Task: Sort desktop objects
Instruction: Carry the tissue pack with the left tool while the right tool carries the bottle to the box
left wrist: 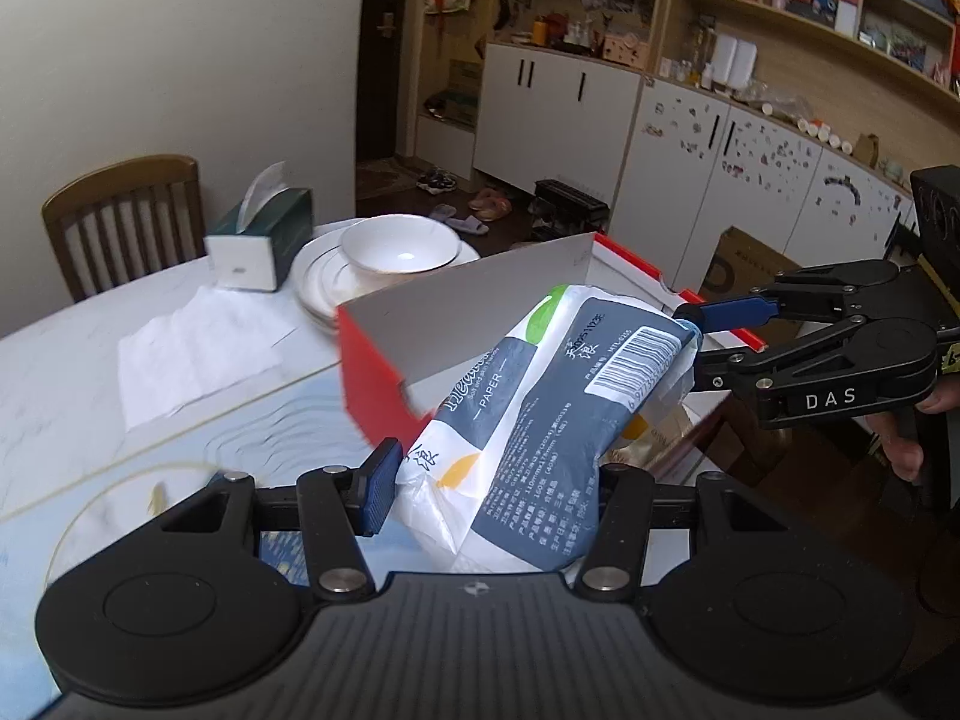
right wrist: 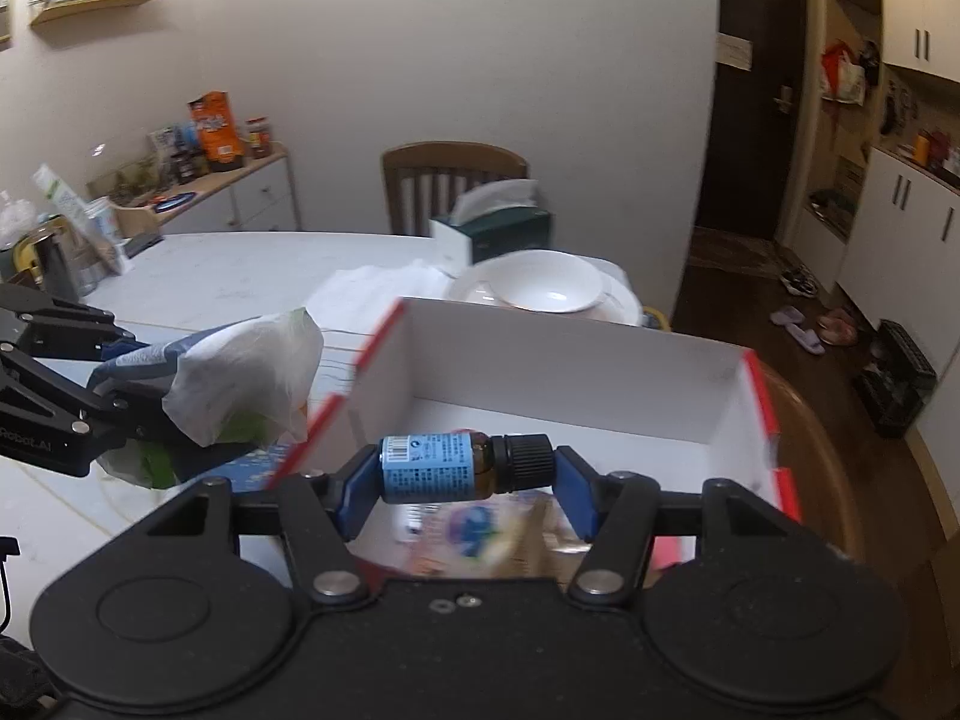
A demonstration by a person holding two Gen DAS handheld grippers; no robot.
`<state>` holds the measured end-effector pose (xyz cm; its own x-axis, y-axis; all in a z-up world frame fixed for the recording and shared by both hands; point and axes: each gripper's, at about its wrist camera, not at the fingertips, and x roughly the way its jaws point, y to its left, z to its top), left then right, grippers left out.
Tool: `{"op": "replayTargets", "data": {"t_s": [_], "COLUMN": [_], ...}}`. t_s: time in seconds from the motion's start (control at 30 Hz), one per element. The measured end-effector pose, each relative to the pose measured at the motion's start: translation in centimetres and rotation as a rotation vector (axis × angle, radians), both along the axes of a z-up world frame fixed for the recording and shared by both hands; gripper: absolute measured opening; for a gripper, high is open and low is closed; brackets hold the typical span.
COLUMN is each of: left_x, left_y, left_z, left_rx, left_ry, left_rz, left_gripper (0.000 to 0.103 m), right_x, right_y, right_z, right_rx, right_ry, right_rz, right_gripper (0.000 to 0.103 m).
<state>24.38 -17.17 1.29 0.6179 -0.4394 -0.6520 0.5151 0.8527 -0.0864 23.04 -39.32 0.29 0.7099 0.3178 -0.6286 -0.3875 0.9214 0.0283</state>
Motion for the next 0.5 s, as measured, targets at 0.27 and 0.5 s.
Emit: {"op": "replayTargets", "data": {"t_s": [0.27, 0.5], "left_x": [4.3, 8.3], "left_y": [-5.3, -8.2], "left_z": [-0.9, -2.4], "left_rx": [0.112, 0.202], "left_ry": [-0.043, -0.042], "left_rz": [-0.049, -0.053], "left_gripper": [0.052, 0.052], "right_x": [2.8, 6.1], "right_y": [-3.1, -3.6], "right_z": [-1.2, -2.4], "right_rx": [-0.041, -0.098], "right_ry": [0.020, 0.035], "right_rz": [-0.039, -0.031], "right_gripper": [0.060, 0.060]}}
